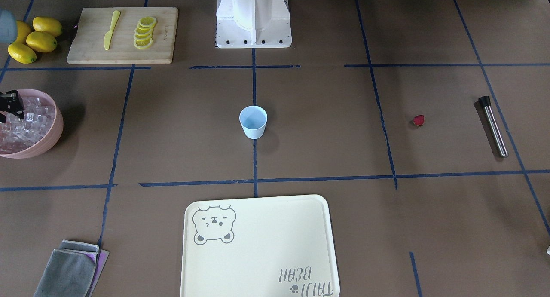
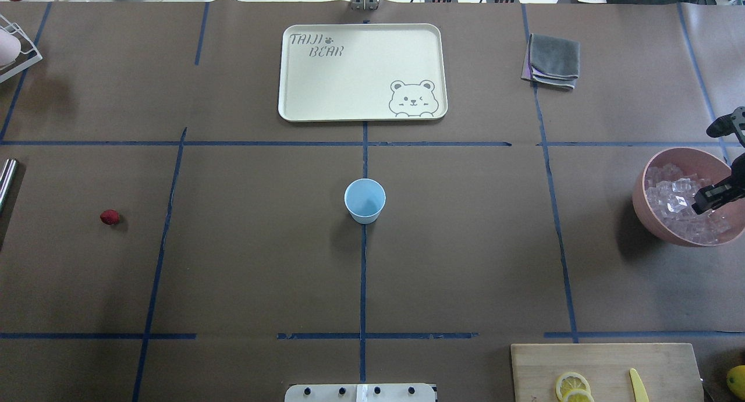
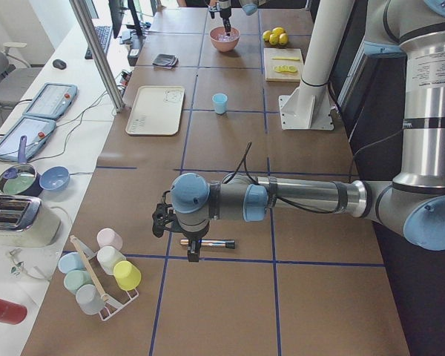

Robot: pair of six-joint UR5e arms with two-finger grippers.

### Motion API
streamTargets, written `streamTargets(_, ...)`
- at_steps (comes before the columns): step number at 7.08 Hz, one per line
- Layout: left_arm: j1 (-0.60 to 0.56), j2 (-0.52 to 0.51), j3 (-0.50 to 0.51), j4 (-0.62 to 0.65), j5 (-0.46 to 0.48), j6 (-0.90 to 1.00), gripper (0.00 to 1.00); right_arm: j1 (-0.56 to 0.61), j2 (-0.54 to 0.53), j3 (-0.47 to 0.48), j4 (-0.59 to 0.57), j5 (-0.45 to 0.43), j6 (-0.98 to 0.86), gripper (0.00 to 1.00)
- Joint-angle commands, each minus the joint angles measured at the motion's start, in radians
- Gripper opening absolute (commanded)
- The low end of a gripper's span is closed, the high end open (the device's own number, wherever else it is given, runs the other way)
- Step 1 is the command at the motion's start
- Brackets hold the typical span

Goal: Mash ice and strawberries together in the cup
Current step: 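Lower the right gripper into the bowl and grasp an ice cube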

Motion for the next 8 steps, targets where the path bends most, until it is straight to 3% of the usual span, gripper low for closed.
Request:
streamTargets(1, 0.0, 0.0, 0.0, 0.0, 0.0, 0.0, 1.0, 0.001, -0.018, 0.01, 0.002, -0.006, -0.003, 0.0)
streamTargets(3, 0.001, -0.002, 0.0, 0.0, -0.005, -0.002, 1.0, 0.068, -0.084, 0.123, -0.01, 0.0, -0.007, 0.0)
streamTargets(5, 0.001, -0.002, -0.002, 0.0, -0.008, -0.002, 1.0, 0.15, -0.086, 0.295, -0.177, 0.011, -0.009, 0.0)
streamTargets(6, 0.0, 0.0, -0.002, 0.0, -0.008, -0.002, 1.0, 0.156, -0.044, 0.35, -0.248, 0.009, -0.007, 0.0)
streamTargets(8, 0.0, 0.0, -0.002, 0.0, -0.008, 0.0, 1.0, 0.132, 0.154, 0.34, -0.399, 0.009, 0.013, 0.0)
